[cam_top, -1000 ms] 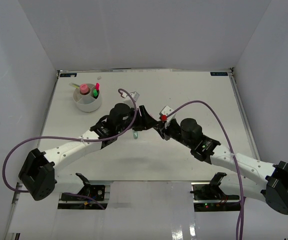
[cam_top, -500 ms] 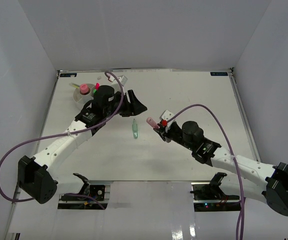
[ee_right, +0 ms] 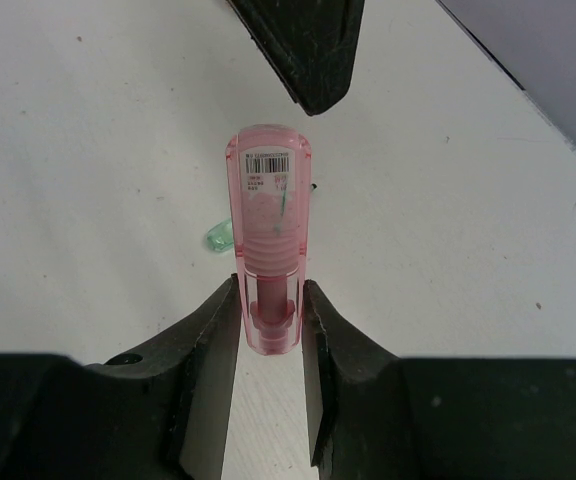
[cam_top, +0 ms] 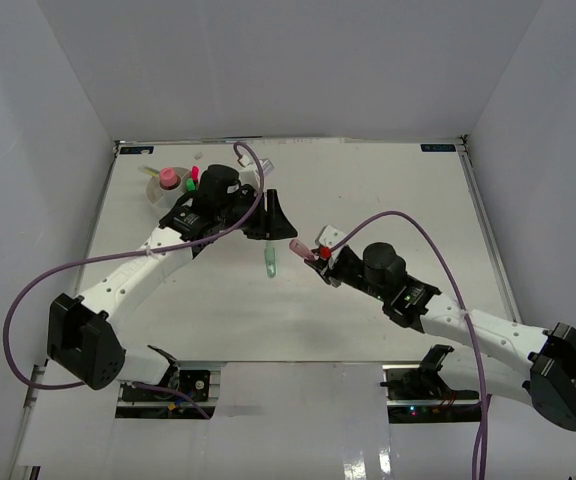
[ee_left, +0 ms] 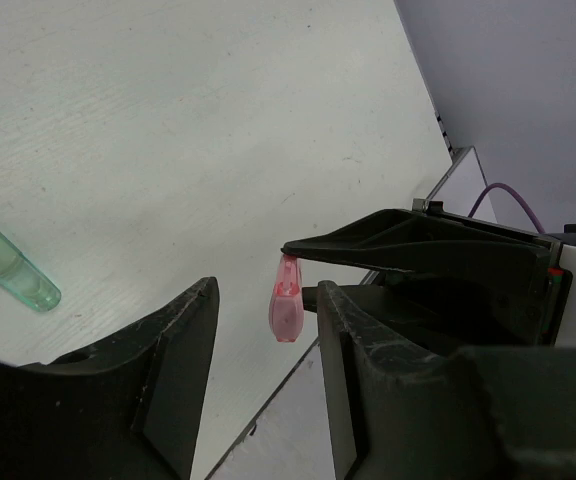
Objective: Sort the stationery into containers
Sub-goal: Close the pen cap on the pen.
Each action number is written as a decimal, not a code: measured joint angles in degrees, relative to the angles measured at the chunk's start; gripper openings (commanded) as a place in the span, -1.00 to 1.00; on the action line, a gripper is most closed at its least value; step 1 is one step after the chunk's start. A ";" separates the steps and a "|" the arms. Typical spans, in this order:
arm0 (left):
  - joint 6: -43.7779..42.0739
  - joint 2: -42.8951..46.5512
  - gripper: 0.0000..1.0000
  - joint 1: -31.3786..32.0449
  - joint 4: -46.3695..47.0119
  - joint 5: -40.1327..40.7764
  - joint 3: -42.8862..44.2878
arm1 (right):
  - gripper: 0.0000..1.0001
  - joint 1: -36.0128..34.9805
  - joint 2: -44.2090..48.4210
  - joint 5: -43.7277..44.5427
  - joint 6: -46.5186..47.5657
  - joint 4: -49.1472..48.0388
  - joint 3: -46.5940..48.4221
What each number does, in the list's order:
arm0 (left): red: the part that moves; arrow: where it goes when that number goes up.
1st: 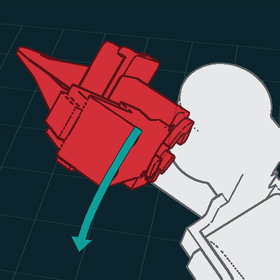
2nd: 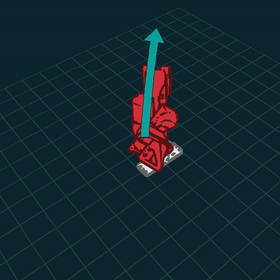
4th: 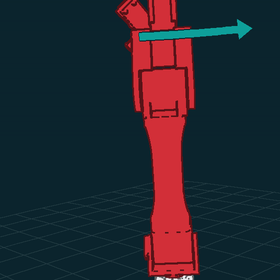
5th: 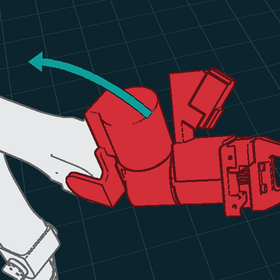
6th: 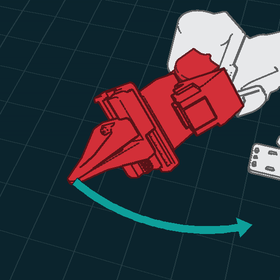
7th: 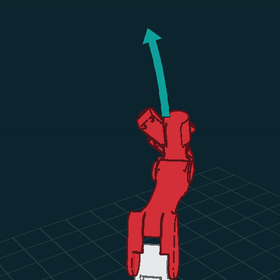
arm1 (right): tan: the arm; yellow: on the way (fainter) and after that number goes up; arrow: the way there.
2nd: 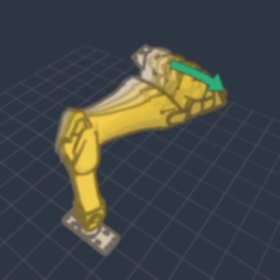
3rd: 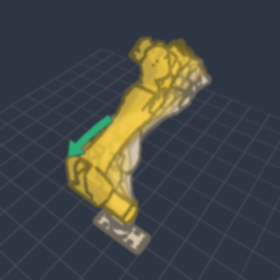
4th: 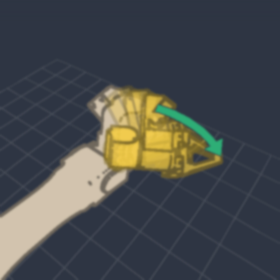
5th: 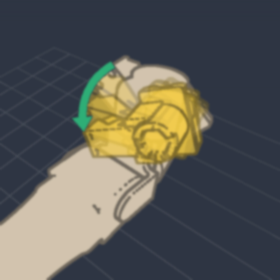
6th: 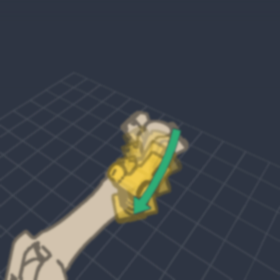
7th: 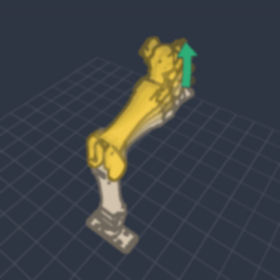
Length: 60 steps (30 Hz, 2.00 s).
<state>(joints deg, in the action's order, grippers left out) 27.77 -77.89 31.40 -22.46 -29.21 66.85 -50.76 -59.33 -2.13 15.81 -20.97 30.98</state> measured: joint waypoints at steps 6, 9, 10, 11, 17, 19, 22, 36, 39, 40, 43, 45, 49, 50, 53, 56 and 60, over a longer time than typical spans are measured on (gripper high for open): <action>-1.29 -0.94 -0.04 0.39 -1.66 -0.85 1.70 | -0.55 0.00 -1.38 0.00 0.76 0.61 0.74; -1.57 -0.98 -0.04 0.61 -2.36 -0.81 1.73 | -0.55 0.00 -1.75 0.04 1.01 0.72 1.22; -1.62 -0.98 -0.05 0.63 -2.60 -0.81 1.70 | -0.55 0.00 -1.81 0.04 1.09 0.74 1.33; -1.62 -1.01 -0.04 0.70 -2.82 -0.74 1.70 | -0.55 0.00 -1.90 0.07 1.14 0.94 1.51; -1.84 -1.05 -0.05 1.27 -3.13 0.59 1.70 | -0.55 0.00 -2.91 0.22 1.18 1.20 2.62; -1.88 -1.22 -0.08 1.53 -3.26 1.09 1.70 | -0.55 0.00 -3.13 0.22 1.20 1.31 2.78; -2.01 -1.68 -0.19 1.92 -3.30 1.68 1.70 | -0.55 0.00 -3.45 0.22 1.18 1.38 3.04; -2.05 -3.91 -0.58 4.13 -3.21 3.26 1.70 | -0.67 0.02 -3.87 0.31 1.20 3.52 3.10; -2.08 -4.33 -0.59 4.79 -3.21 3.96 1.70 | -0.68 0.02 -3.87 0.50 1.25 4.48 3.10; -2.08 -4.44 -0.59 5.07 -3.15 4.28 1.68 | -0.68 0.02 -3.87 0.63 1.31 4.76 3.10; -2.05 -4.63 -0.60 5.49 -2.80 4.85 1.55 | -0.70 0.07 -3.87 0.83 1.49 5.33 3.21; -2.03 -4.81 -0.60 5.70 -2.54 5.03 1.44 | -0.72 0.09 -3.87 0.96 1.64 6.34 3.56; -2.01 -5.16 -0.60 6.14 -1.92 5.33 1.22 | -0.72 0.13 -3.87 1.20 2.01 8.26 4.28; -1.95 -5.20 -0.60 6.25 -1.75 5.44 1.16 | -0.72 0.17 -3.87 1.27 2.12 8.70 4.44; -1.81 -5.29 -0.59 6.43 -1.42 5.68 1.11 | -0.72 0.22 -3.93 1.33 2.45 10.14 5.22; -1.75 -5.31 -0.58 6.51 -1.07 5.88 1.11 | -0.72 0.37 -4.15 1.31 2.54 11.15 5.97; -1.57 -5.86 -0.56 6.69 -0.42 6.14 1.11 | -0.72 0.59 -4.66 1.36 2.62 12.35 6.78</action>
<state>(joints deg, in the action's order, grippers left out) 26.20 -83.74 38.09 -22.87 -23.07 67.96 -50.17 -63.99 -0.78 18.44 -8.62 37.76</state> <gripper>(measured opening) 0.286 0.335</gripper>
